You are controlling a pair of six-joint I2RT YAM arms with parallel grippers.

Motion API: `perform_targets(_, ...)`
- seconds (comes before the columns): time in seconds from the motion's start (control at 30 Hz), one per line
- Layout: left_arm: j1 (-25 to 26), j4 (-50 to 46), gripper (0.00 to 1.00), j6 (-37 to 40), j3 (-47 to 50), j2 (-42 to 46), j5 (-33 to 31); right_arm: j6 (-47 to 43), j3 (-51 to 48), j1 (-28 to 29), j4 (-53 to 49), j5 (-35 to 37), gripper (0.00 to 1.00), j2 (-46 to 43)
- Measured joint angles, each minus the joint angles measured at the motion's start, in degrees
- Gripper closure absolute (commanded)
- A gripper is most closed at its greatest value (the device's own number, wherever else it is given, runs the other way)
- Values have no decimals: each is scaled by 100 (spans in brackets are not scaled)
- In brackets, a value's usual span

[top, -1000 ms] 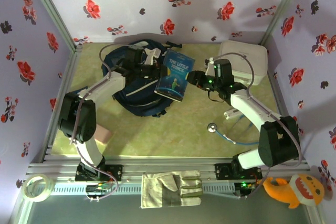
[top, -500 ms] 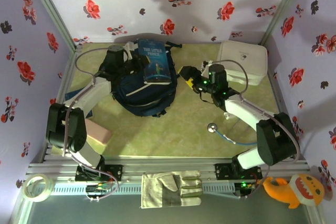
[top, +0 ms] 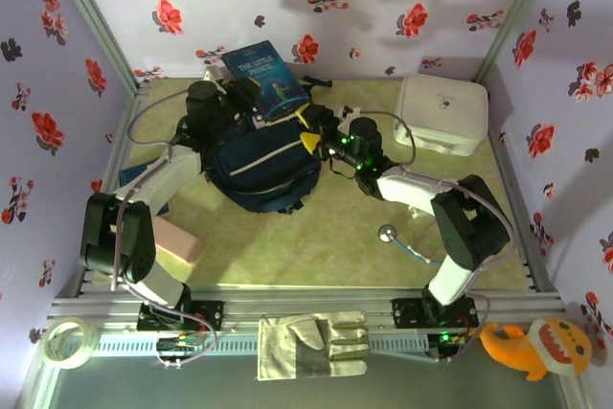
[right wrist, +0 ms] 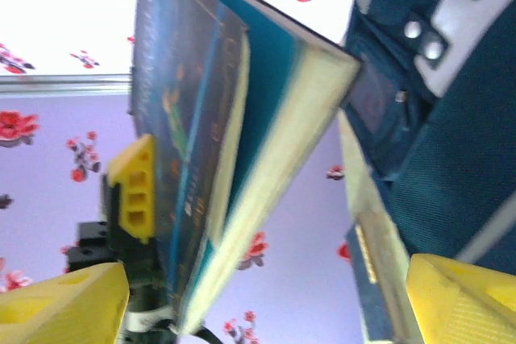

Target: Pack the student bag

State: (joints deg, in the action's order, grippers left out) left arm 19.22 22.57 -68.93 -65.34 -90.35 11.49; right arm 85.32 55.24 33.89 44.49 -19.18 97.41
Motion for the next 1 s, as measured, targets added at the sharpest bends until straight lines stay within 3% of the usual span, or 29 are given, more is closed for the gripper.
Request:
perform_targets(0.4,7,645,100,-621,212,11,-42,693,730,415,452,573,22,704)
perform_targets(0.63,7,835,100,-730,350,11,-42,885,1054,483,682,763,46,1075)
perform_targets(0.8,7,837,100,-730,446,13,-42,848,1056,483,782,914,74,1095)
perform_targets(0.83,7,837,98,-726,457,13,-42,815,1056,483,798,935,79,1095)
perform_targets(1.0,4,667,63,-514,479,125,-35,636,960,461,925,1003,91,1014)
